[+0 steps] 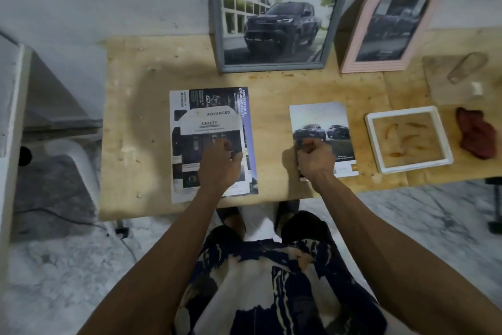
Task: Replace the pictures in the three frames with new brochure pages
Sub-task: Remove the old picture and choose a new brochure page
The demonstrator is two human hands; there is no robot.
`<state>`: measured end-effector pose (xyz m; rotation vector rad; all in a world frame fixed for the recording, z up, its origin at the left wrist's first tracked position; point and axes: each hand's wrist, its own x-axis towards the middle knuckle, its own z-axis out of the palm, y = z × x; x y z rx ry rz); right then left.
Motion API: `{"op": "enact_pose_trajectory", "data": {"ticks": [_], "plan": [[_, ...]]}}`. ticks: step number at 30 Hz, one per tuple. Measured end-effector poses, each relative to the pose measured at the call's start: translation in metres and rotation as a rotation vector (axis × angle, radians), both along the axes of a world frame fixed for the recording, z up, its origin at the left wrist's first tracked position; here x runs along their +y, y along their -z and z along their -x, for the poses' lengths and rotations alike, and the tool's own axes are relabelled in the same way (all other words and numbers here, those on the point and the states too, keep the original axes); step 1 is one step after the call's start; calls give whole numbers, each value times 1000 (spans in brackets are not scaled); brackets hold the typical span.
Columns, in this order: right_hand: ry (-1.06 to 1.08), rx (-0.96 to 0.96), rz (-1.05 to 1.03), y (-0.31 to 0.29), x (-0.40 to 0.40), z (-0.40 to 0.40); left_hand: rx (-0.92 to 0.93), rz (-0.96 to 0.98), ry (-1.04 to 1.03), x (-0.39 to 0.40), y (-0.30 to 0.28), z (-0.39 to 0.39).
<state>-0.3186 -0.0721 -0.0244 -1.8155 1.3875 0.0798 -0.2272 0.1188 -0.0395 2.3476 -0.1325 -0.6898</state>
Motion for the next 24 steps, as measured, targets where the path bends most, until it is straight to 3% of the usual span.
{"op": "enact_pose_trajectory", "data": {"ticks": [6, 11, 18, 24], "plan": [[35, 85, 114, -11, -74, 36, 159, 77, 135, -80, -4, 30], [-19, 124, 42, -8, -116, 44, 241, -15, 103, -130, -5, 49], [-137, 105, -2, 3, -149, 44, 186, -91, -41, -178, -10, 69], [-115, 101, -54, 14, -164, 41, 218, -133, -275, -202, -9, 75]]}}
